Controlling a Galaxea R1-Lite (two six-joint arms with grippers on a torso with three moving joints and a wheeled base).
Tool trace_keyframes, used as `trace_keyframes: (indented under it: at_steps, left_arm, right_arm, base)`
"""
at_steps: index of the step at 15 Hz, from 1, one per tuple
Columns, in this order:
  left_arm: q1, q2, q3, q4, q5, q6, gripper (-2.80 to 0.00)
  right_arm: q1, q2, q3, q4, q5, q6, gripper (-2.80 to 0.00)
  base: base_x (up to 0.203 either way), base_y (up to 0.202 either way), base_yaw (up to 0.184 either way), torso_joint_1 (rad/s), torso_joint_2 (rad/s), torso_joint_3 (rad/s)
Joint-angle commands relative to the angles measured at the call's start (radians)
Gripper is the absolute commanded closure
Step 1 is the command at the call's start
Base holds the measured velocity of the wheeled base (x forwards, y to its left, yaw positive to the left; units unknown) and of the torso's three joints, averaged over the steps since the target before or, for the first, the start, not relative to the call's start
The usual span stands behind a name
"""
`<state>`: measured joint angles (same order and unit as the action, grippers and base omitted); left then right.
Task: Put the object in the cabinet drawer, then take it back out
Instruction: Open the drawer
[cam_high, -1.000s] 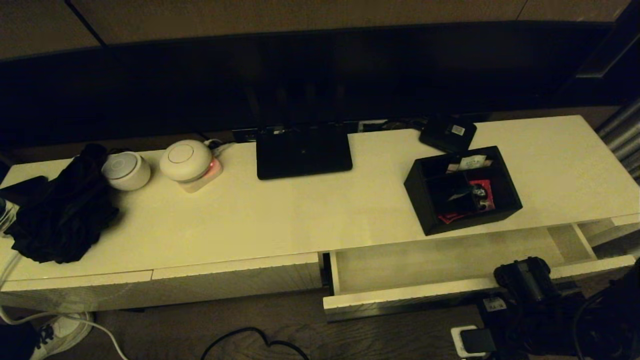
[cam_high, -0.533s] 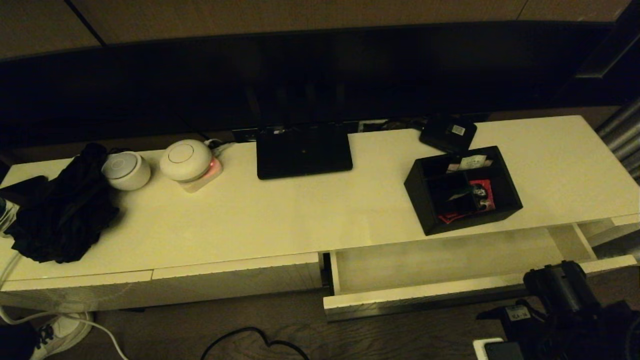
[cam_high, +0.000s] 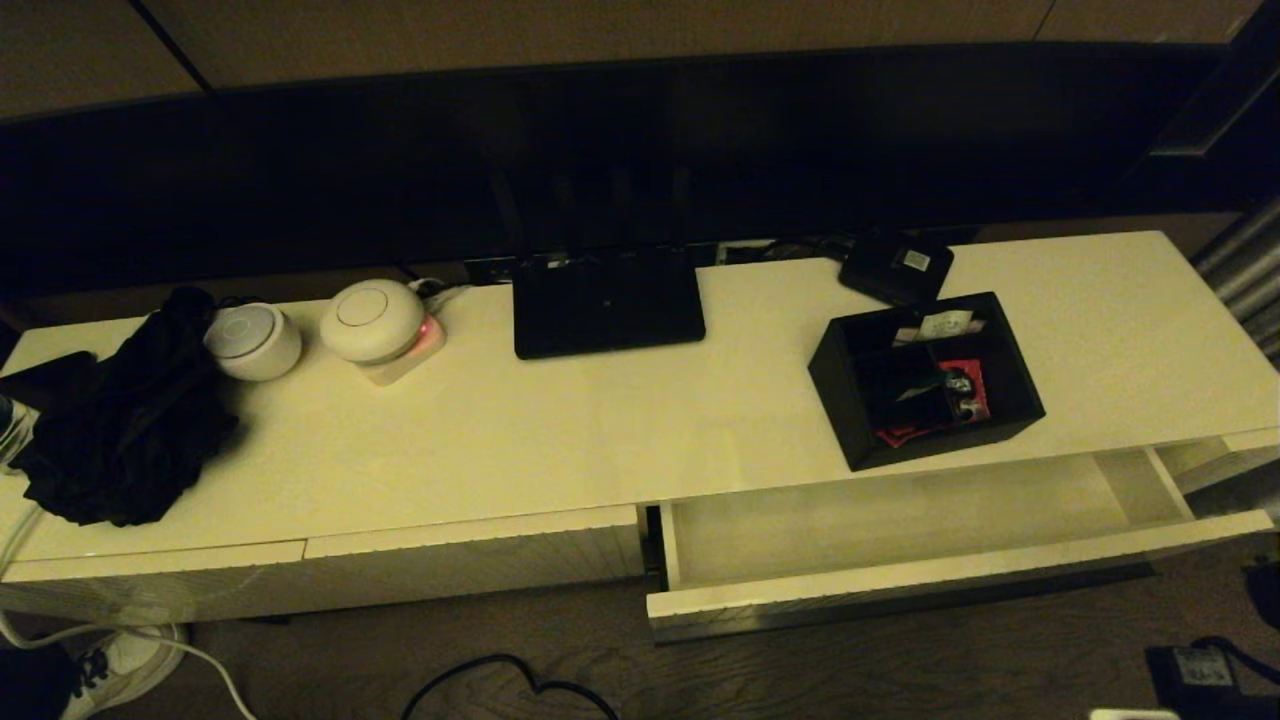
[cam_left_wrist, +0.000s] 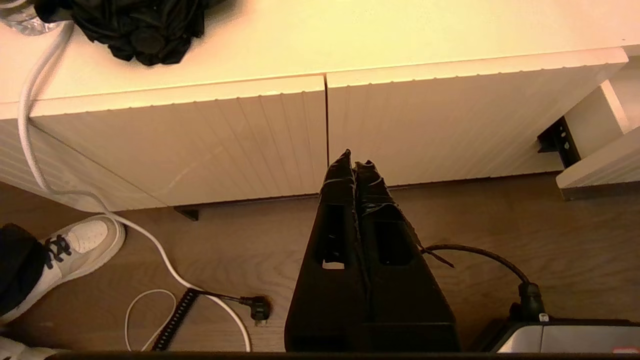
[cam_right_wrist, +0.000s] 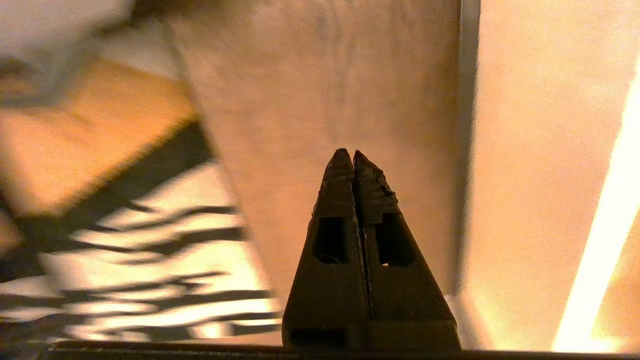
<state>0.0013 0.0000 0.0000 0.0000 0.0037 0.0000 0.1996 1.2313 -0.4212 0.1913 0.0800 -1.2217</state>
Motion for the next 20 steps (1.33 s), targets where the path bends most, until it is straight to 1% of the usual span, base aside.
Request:
trace_keyframes:
  at_steps: [1,2,4,6,7,10,14,15,17,19,20]
  left_arm:
    - [0.000,0.000,0.003,0.000,0.001,0.000,0.00]
    - [0.000,0.000,0.003,0.000,0.000,0.000,0.00]
    - [0.000,0.000,0.003,0.000,0.000,0.000,0.00]
    - [0.000,0.000,0.003,0.000,0.001,0.000,0.00]
    - [0.000,0.000,0.003,0.000,-0.001,0.000,0.00]
    - [0.000,0.000,0.003,0.000,0.001,0.000,0.00]
    - [0.000,0.000,0.003,0.000,0.001,0.000,0.00]
    - [0.000,0.000,0.003,0.000,0.001,0.000,0.00]
    - [0.000,0.000,0.003,0.000,0.001,0.000,0.00]
    - [0.000,0.000,0.003,0.000,0.001,0.000,0.00]
    - [0.000,0.000,0.003,0.000,0.001,0.000,0.00]
  right_arm:
    - [-0.001,-0.210,-0.058,0.185,0.022,0.151,0.00]
    - [-0.002,-0.236,-0.067,0.220,0.030,0.188,0.00]
    - [-0.002,-0.237,-0.078,0.231,0.034,0.222,0.00]
    - [-0.001,-0.191,-0.104,0.231,0.035,0.286,0.00]
    - [-0.004,-0.151,-0.125,0.231,0.035,0.338,0.00]
    - [0.009,-0.033,-0.233,0.231,0.038,0.631,0.00]
    - [0.084,0.156,-0.399,0.227,0.028,0.997,0.00]
    - [0.092,0.198,-0.437,0.226,0.013,1.051,0.00]
    - [0.111,0.258,-0.476,0.225,-0.049,1.096,0.00]
    - [0.131,0.289,-0.499,0.223,-0.066,1.138,0.00]
    - [0.134,0.313,-0.516,0.222,-0.068,1.177,0.00]
  base:
    - [0.000,0.000,0.000,0.000,0.00,0.000]
    - [0.000,0.000,0.000,0.000,0.00,0.000]
    - [0.000,0.000,0.000,0.000,0.00,0.000]
    - [0.000,0.000,0.000,0.000,0.00,0.000]
    - [0.000,0.000,0.000,0.000,0.00,0.000]
    - [0.000,0.000,0.000,0.000,0.00,0.000]
    - [0.000,0.000,0.000,0.000,0.00,0.000]
    - [0.000,0.000,0.000,0.000,0.00,0.000]
    - [0.000,0.000,0.000,0.000,0.00,0.000]
    - [0.000,0.000,0.000,0.000,0.00,0.000]
    - [0.000,0.000,0.000,0.000,0.00,0.000]
